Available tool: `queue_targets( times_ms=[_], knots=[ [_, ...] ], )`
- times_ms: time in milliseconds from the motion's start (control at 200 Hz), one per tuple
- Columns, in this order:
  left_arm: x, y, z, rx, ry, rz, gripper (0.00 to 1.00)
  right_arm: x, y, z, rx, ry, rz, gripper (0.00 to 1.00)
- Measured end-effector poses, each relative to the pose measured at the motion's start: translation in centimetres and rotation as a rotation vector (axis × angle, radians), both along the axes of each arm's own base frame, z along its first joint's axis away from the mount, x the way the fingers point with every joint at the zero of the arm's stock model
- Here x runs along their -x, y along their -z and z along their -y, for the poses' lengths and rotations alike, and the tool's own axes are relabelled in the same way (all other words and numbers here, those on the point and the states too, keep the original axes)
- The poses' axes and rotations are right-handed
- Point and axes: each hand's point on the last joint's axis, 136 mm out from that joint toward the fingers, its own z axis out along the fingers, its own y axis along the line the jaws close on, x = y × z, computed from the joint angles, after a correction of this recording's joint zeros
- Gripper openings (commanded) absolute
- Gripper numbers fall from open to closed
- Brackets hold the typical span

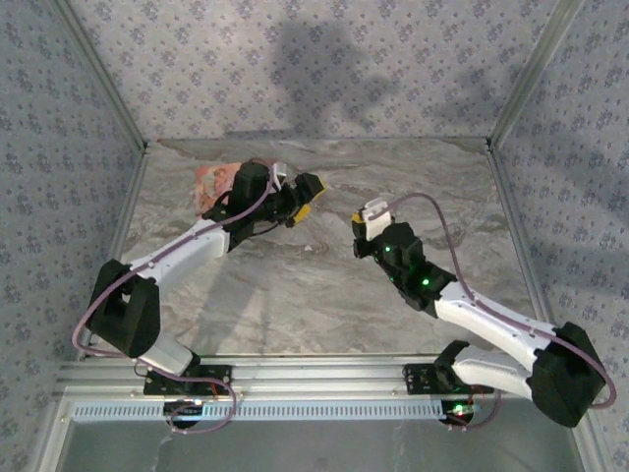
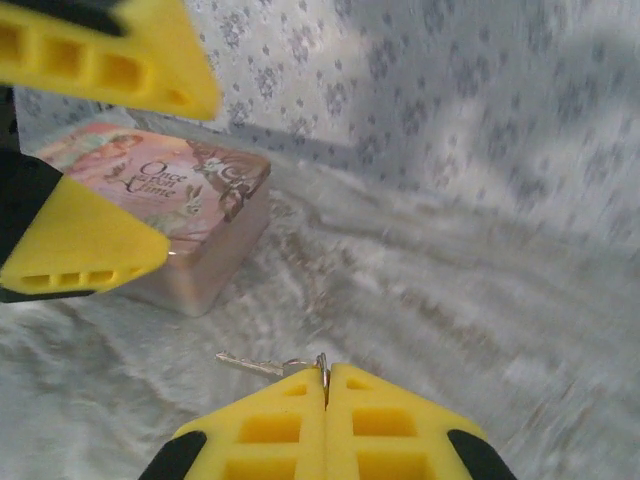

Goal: Unlock a padlock with a key

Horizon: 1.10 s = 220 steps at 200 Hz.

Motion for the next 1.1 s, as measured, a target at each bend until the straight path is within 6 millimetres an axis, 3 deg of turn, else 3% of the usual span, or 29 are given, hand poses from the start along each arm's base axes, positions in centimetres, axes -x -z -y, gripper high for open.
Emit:
queue_targets(
  times_ms=[285, 575, 1099],
  knots=[
    [0.7, 1.1, 2.3, 0.16, -0.063, -0.243, 0.69, -1.5, 0.4, -2.1, 0.306, -0.01, 0.202, 0.0],
    [1.6, 3.9, 3.4, 0.227, -0.108, -0.407, 0.51, -1.9, 0.2, -3.6, 0.397, -0.029, 0.274, 0.0],
    [1.1, 3.1, 3.5, 0.277, -0.134, -0.415, 0.22, -1.5, 1.4, -4.6, 0.466, -0.056, 0.283, 0.0]
  ],
)
